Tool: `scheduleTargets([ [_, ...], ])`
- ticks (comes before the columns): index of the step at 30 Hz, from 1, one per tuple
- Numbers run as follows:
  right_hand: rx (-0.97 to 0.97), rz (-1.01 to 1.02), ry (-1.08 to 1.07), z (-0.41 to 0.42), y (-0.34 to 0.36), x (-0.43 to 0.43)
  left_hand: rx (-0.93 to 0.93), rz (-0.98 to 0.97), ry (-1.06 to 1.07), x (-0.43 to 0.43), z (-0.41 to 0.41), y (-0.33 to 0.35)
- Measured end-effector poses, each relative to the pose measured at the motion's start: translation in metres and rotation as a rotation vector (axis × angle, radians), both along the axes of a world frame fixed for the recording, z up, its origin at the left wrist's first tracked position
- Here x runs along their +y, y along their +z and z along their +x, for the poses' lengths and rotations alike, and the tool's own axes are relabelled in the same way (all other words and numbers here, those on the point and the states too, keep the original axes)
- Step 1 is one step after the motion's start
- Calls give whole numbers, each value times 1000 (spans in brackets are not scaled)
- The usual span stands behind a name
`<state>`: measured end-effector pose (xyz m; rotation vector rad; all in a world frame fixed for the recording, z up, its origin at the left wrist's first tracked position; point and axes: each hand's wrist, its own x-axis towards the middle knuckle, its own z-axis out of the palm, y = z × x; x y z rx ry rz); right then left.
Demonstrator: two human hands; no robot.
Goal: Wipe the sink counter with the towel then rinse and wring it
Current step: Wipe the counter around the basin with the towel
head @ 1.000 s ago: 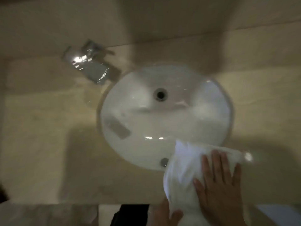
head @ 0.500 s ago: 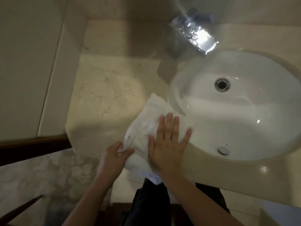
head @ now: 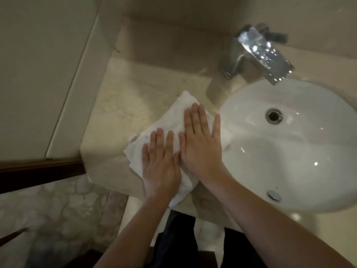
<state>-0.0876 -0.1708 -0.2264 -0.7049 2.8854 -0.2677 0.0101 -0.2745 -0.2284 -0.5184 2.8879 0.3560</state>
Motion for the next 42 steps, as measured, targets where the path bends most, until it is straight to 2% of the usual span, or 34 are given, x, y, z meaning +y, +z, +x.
scheduleTargets([
  [4,29,-24,60,-25,0,-38,39,-88,-44,-39,-19,0],
  [9,15,-79,52,-64,-3,-122,77,-99,19,-121,-60,-1],
  [16,34,-125,-51,-34,-4,-102,95,-99,-60,-119,-49,-2],
  [24,-121,-27,-212,62,11,3,58,-46,-291,-36,20,-2],
  [36,-107,129,-520,154,8,184,-22,70,-616,135,66,-5],
  [42,-56,182,-642,173,4,286,-47,107,-762,235,69,-6],
])
